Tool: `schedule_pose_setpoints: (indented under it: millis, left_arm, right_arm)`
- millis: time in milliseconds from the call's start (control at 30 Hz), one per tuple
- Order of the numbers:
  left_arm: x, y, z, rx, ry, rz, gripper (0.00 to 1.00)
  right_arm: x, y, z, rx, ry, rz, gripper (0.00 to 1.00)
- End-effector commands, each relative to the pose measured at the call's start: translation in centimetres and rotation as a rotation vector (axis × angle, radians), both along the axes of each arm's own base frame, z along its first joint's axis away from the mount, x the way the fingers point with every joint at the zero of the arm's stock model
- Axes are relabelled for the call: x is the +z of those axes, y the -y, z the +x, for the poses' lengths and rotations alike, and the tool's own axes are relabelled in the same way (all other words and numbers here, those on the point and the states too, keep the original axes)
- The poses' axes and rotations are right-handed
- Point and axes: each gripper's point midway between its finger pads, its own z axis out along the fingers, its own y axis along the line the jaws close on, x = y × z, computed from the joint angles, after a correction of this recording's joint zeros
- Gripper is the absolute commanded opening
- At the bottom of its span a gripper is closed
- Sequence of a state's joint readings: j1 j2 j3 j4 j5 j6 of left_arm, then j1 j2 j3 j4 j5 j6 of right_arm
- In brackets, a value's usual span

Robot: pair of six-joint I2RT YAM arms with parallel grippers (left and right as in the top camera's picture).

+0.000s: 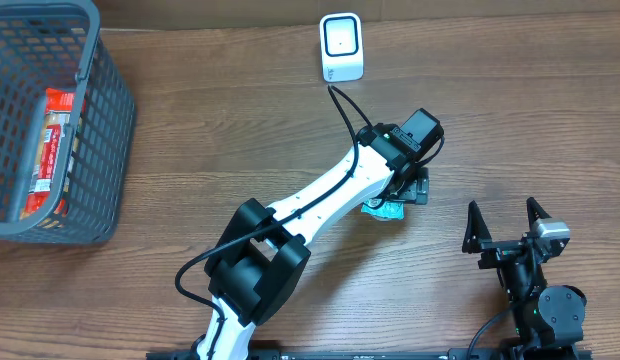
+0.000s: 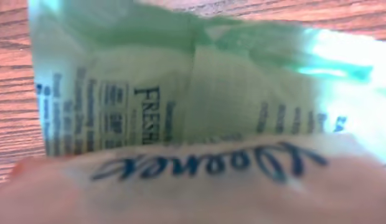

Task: Scan the item barcode
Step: 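Lift the held packs out of the basket toward the scanner, then hold the packs in front of the white scanner with the left gripper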

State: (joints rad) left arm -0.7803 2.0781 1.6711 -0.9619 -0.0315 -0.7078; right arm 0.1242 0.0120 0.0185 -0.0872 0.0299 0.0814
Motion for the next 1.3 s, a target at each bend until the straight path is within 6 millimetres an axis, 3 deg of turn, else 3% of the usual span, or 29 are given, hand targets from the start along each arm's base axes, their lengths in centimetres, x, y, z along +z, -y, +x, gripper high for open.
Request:
schedule_pose_setpoints:
  millis: [0,100,200,300,400,533,667,767,933,1267]
  left_arm:
    - [0.1,0.6,-0.3,-0.017,-0.008,-0.025,1.00]
    - [0.9,0.9,0.3,-0.061,0.018,-0.033,1.00]
    - [3.5,1.3,1.9,-0.087,0.073,-0.063,1.00]
    - [8.4,1.7,4.1,-0.110,0.164,-0.120,1.00]
    - [13.5,0.7,6.2,-0.113,0.247,-0.157,1.00]
    - [19.6,-3.4,8.5,-0.085,0.327,-0.161,1.00]
    - [22.6,-8.1,9.1,-0.153,0.336,-0.137,1.00]
    - [21.9,-9.0,7.9,-0.201,0.248,-0.183,1.00]
    - [18.1,-9.6,6.0,-0.215,0.112,-0.099,1.00]
    - [11.1,-2.1,2.9,-0.364,0.066,-0.092,1.00]
  right_arm:
    - [-0.2,0.1,0.0,-0.001,0.005,-0.003,1.00]
    - [-0.2,0.1,0.0,-0.001,0.005,-0.003,1.00]
    - [-0.2,0.1,0.0,-0.001,0.005,-0.003,1.00]
    - [-0.2,0.1,0.0,-0.001,0.005,-0.003,1.00]
    - [-0.2,0.1,0.0,-0.001,0.005,-0.003,1.00]
    - [-0.2,0.1,0.0,-0.001,0.004,-0.003,1.00]
    - [-0.2,0.1,0.0,-0.001,0.005,-0.003,1.00]
    - [-0.2,0.1,0.0,-0.001,0.005,-0.003,1.00]
    - [-0.2,0.1,0.0,-0.001,0.005,-0.003,1.00]
    - [-0.2,0.1,0.0,-0.001,0.005,-0.003,1.00]
